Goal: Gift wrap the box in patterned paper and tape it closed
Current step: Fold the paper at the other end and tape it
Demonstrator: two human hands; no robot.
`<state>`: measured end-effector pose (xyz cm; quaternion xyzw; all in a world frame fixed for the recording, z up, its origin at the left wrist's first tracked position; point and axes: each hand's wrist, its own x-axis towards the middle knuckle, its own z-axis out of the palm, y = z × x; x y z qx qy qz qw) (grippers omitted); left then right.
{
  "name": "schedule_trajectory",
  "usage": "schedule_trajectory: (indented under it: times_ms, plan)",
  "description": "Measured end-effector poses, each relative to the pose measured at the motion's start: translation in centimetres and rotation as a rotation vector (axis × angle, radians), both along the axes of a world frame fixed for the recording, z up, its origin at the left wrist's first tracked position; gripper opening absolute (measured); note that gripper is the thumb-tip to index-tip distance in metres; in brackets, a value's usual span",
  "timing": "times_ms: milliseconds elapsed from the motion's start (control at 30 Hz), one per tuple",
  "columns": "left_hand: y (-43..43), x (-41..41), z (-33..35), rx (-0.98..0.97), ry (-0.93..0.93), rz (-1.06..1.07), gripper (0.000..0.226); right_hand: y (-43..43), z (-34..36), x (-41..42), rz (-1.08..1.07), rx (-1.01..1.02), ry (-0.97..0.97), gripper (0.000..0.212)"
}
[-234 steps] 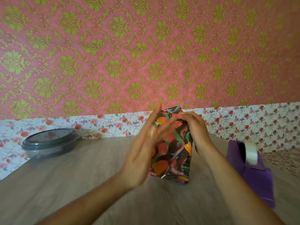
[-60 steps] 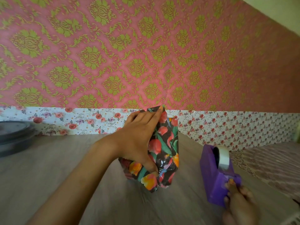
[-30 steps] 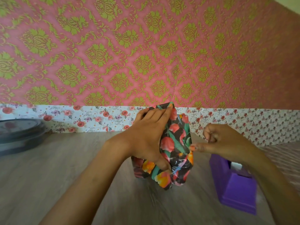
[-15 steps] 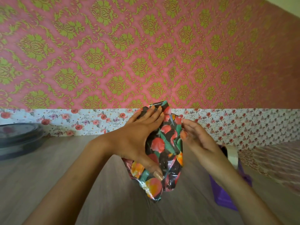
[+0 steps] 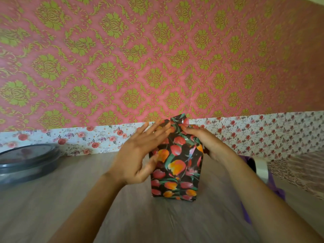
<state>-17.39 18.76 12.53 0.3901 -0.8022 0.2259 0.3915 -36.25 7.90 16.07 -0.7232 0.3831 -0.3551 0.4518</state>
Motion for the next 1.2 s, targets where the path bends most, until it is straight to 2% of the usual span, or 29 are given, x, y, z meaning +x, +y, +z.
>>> schedule_trajectory:
  times_ms: [100, 167, 267, 333, 400, 433, 533, 600, 667, 733, 800, 867, 933, 1100, 1200]
  plan:
    - [-0.9, 1.0, -2.5, -0.08, -0.138, 0.055, 0.092, -0.8, 0.0, 0.0, 0.075, 0.041, 0.042, 0.034]
    - [-1.4, 0.8, -2.5, -0.154, -0.178, 0.077, 0.096, -0.7, 0.2, 0.0, 0.086, 0.04, 0.067, 0.036]
    - [-1.7, -0.4, -1.4, -0.26, -0.19, 0.015, 0.067, -0.5, 0.4, 0.1, 0.086, 0.029, 0.031, 0.035]
    - [-1.5, -1.2, -0.5, -0.182, -0.123, -0.079, 0.05, -0.3, 0.2, 0.0, 0.11, 0.013, 0.005, 0.023]
    - [-0.8, -2.1, 0.1, -0.056, 0.054, -0.134, 0.037, -0.2, 0.0, -0.1, 0.11, -0.021, -0.012, 0.017]
    - [-0.6, -2.5, 0.4, -0.02, 0.141, -0.128, 0.037, 0.0, -0.1, 0.0, 0.117, -0.036, -0.024, 0.021]
    - [-0.5, -2.9, 0.6, 0.026, 0.309, -0.074, 0.057, 0.3, -1.0, 0.2, 0.08, -0.032, -0.103, 0.065]
    - [-0.7, -2.8, 0.6, 0.067, 0.364, -0.051, 0.067, 0.7, -1.7, -0.1, 0.013, -0.109, -0.179, 0.075]
    - [-0.7, -2.4, 0.8, 0.135, 0.428, -0.056, 0.081, 1.3, -2.1, -1.0, -0.063, -0.275, -0.312, 0.072]
    - [-0.7, -2.1, 0.9, 0.195, 0.47, -0.081, 0.088, 2.3, -2.2, -2.4, 0.004, -0.491, -0.438, 0.07]
    - [-0.6, -2.1, 1.0, 0.25, 0.511, -0.096, 0.086, 3.2, -2.0, -3.5, 0.122, -0.615, -0.359, 0.063]
    - [-0.4, -2.4, 1.2, 0.268, 0.539, -0.094, 0.077, 3.8, -2.0, -4.0, 0.186, -0.64, -0.196, 0.058]
    - [-0.3, -2.6, 1.4, 0.275, 0.558, -0.08, 0.077, 4.0, -2.2, -3.7, 0.175, -0.698, -0.129, 0.053]
    - [0.3, -3.3, 1.7, 0.297, 0.603, -0.021, 0.079, 4.1, -2.6, -2.0, 0.105, -0.791, -0.124, 0.044]
    - [0.4, -3.3, 1.9, 0.334, 0.598, 0.0, 0.075, 4.2, -2.8, -1.3, 0.113, -0.754, -0.177, 0.042]
